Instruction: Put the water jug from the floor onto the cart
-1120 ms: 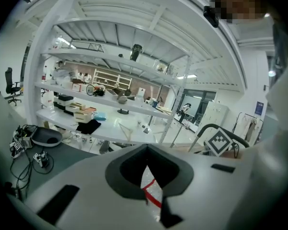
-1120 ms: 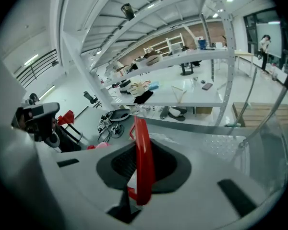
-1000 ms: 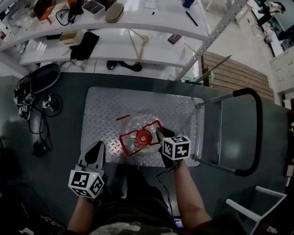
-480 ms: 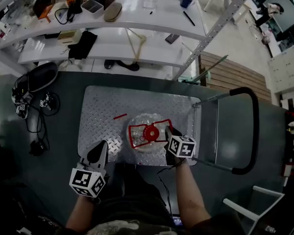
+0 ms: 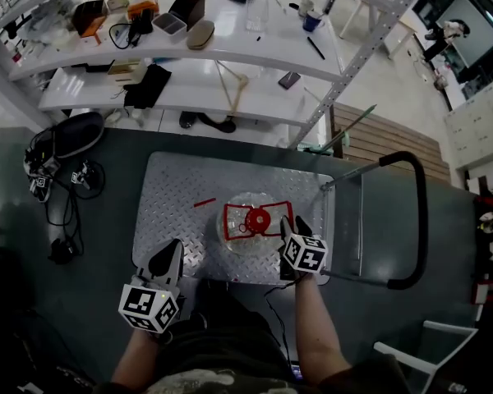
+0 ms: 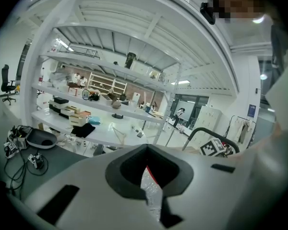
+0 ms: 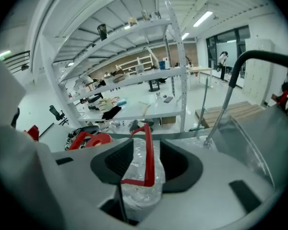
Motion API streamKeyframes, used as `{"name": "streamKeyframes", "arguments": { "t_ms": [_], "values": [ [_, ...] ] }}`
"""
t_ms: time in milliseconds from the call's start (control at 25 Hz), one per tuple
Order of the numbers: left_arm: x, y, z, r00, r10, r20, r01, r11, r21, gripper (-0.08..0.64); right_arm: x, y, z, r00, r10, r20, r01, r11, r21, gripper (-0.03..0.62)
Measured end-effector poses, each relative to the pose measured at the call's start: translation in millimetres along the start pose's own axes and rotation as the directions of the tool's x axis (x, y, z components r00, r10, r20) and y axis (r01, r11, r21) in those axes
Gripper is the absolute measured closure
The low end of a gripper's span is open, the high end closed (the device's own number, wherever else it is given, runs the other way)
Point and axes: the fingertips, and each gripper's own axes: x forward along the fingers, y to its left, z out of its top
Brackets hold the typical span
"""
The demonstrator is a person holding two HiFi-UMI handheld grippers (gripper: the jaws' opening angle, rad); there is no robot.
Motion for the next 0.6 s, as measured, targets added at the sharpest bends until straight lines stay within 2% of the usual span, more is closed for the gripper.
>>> {"name": "streamKeyframes", "arguments": {
  "t_ms": [160,240,440,600],
  "values": [
    [-37.2,-7.4,-3.5,1.000,-0.015,0.023,0.015,1.000,-0.007,0.552,-48.4,5.7,7.2,0.986,-0.104,0.132,0.112,0.992,-0.055,0.449],
    [-60.4,-9.0,-10.8,0.999,-0.018,0.027,0.018,1.000,-0.015,0.551,-73.4,15.6,3.6,0.977,-0.119,0.178,0.129,0.990,-0.049,0.449],
    [-119.5,-12.6,-31.6,0.999,-0.015,0.043,0.016,1.000,-0.027,0.552,-127.4,48.0,-14.1,0.964,-0.091,0.249,0.103,0.994,-0.035,0.449],
    [-169.6,-18.1,-50.0,0.998,-0.016,0.060,0.018,0.999,-0.031,0.552,-172.3,85.1,-36.2,0.956,-0.010,0.292,0.024,0.999,-0.045,0.451]
  ]
}}
